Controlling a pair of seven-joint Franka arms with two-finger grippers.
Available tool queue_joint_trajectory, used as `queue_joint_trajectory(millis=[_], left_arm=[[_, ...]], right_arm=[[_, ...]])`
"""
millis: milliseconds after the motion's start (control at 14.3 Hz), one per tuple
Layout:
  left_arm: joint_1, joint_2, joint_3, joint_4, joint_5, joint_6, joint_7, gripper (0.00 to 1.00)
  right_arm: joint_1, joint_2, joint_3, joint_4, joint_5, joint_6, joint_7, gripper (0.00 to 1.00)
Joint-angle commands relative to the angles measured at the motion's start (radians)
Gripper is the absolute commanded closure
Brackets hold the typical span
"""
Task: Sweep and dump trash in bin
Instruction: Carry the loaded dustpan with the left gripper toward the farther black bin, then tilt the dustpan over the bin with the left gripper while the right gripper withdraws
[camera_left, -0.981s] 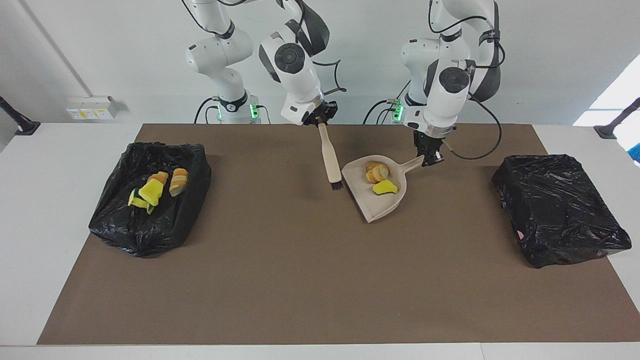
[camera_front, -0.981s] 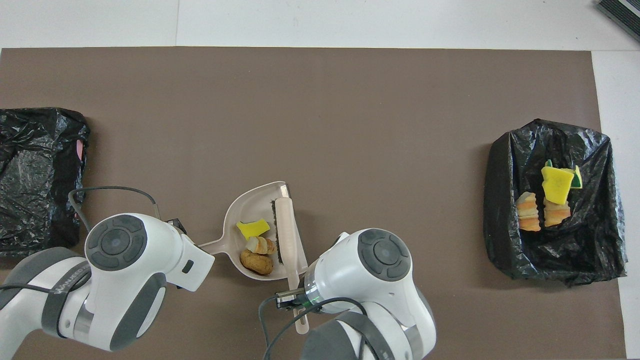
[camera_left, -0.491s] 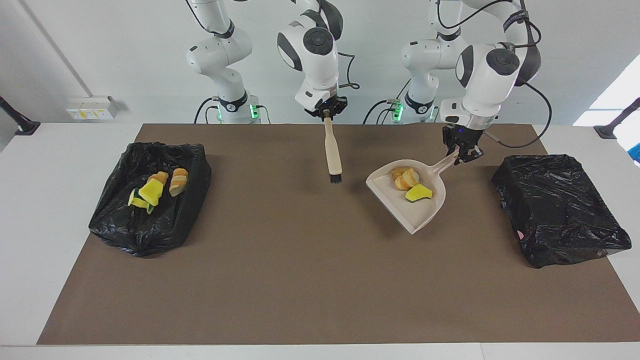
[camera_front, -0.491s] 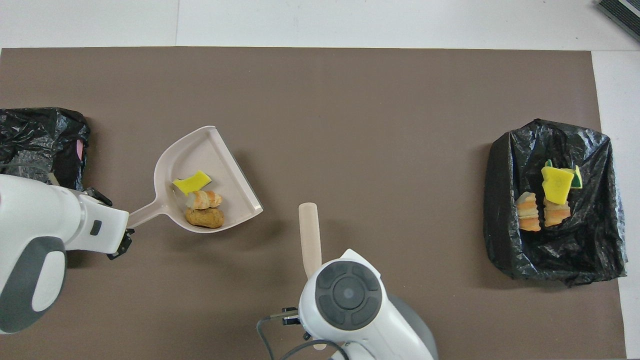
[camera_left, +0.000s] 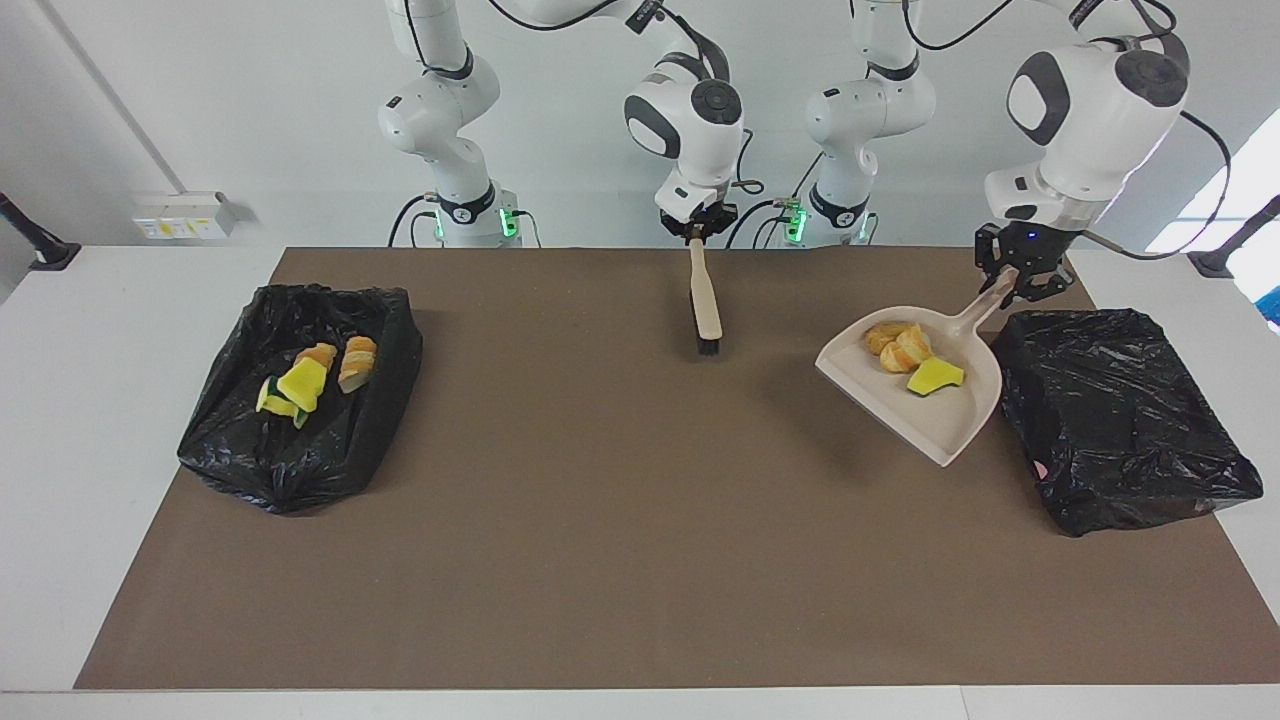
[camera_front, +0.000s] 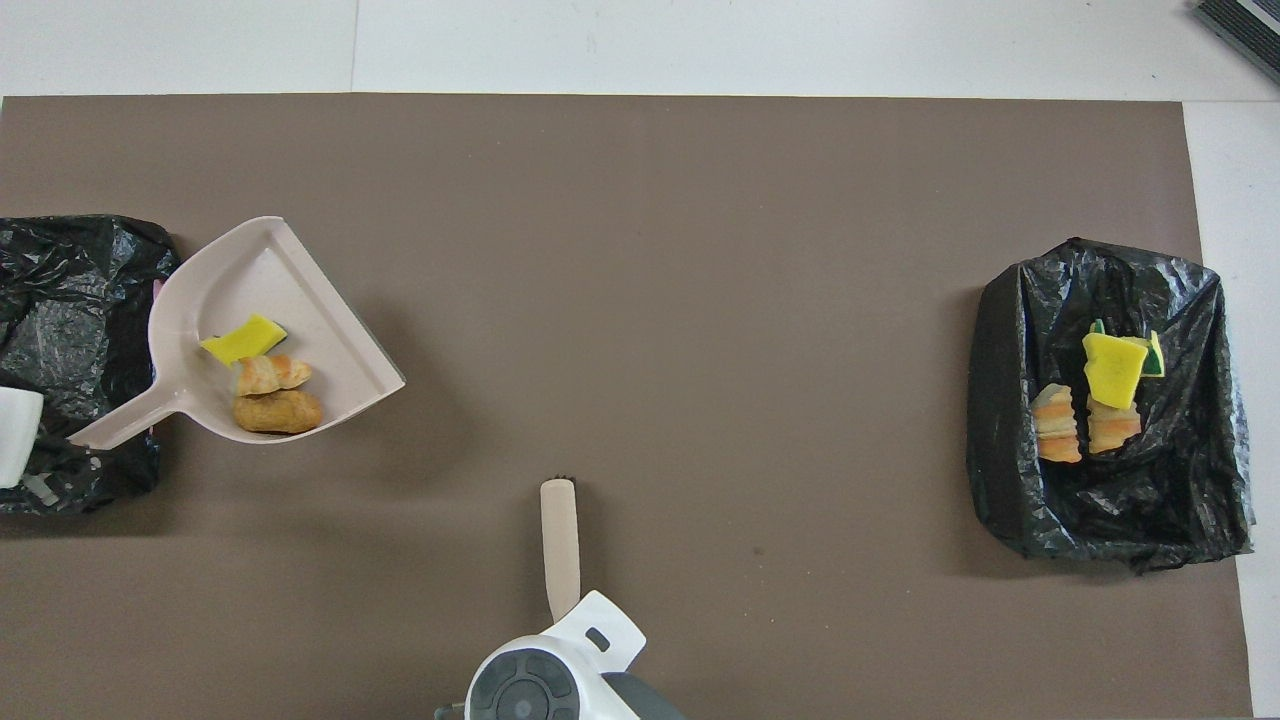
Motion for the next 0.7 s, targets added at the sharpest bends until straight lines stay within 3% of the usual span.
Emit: queue_joint_trajectory(millis=[0,210,280,350,491,631], left_arm=[[0.133,0.073,-0.009,0.133,-0.005,-0.088,0.088,1.00],[0.277,0.144,-0.006,0.258,-0.057,-0.111,0.173,1.00],[0.303,0.159,-0.004,0.285,-0.050,-0.099,0.227,1.00],[0.323,0.173,-0.001,0.302,-0.034,-0.090,0.273,1.00],[0.325,0.202,0.028,0.335,0.061,-0.054,0.353,1.00],[0.324,0.262,0.100,0.396,0.079,-0.033,0.447,1.00]], right_arm=[[0.012,-0.020,0.000,-0.064,-0.021,0.072,0.037,1.00],[0.012,-0.023,0.000,-0.078,-0.006,0.084,0.036,1.00],[0.012,-0.023,0.000,-0.078,-0.006,0.077,0.034,0.89],[0.012,-0.023,0.000,-0.075,-0.007,0.062,0.036,0.01],[0.011,-0.019,-0.002,-0.038,-0.029,-0.011,0.036,0.00],[0.002,-0.022,-0.003,-0.006,-0.047,-0.065,0.034,0.00]])
